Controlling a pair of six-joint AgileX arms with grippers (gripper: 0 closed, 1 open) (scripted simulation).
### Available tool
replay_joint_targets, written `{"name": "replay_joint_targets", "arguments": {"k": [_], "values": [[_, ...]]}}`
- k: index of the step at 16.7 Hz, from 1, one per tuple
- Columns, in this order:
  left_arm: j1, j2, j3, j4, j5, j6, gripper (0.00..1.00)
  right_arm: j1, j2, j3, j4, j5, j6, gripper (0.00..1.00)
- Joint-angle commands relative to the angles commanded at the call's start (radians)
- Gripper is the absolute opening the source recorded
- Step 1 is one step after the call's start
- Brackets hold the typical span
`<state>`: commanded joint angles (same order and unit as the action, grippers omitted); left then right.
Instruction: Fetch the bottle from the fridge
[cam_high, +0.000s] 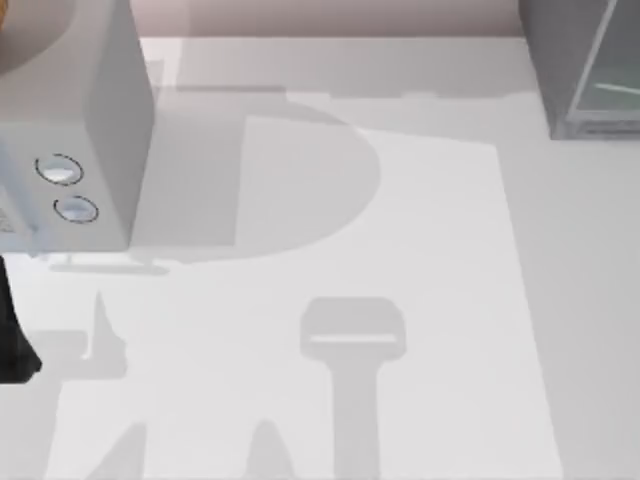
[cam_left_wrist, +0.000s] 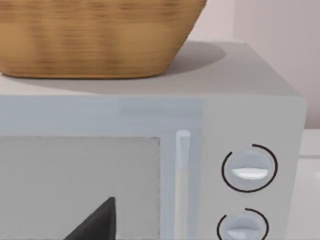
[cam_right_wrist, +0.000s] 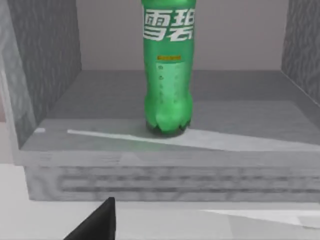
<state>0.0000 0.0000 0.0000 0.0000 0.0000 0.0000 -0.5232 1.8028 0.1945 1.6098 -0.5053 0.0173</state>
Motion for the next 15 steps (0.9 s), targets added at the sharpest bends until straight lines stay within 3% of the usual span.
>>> {"name": "replay_joint_targets", "arguments": {"k": [4, 11, 15], "values": [[0.000, 0.000, 0.000, 0.000, 0.000, 0.000, 1.00, 0.061, 0.088, 0.151, -0.075, 0.071, -0.003, 1.00], [0.000, 0.000, 0.000, 0.000, 0.000, 0.000, 1.00, 0.252, 0.292, 0.642, -0.332, 0.269, -0.006, 1.00], [0.000, 0.000, 0.000, 0.000, 0.000, 0.000, 1.00, 0.316, 0.335, 0.758, -0.422, 0.333, -0.007, 1.00]]}}
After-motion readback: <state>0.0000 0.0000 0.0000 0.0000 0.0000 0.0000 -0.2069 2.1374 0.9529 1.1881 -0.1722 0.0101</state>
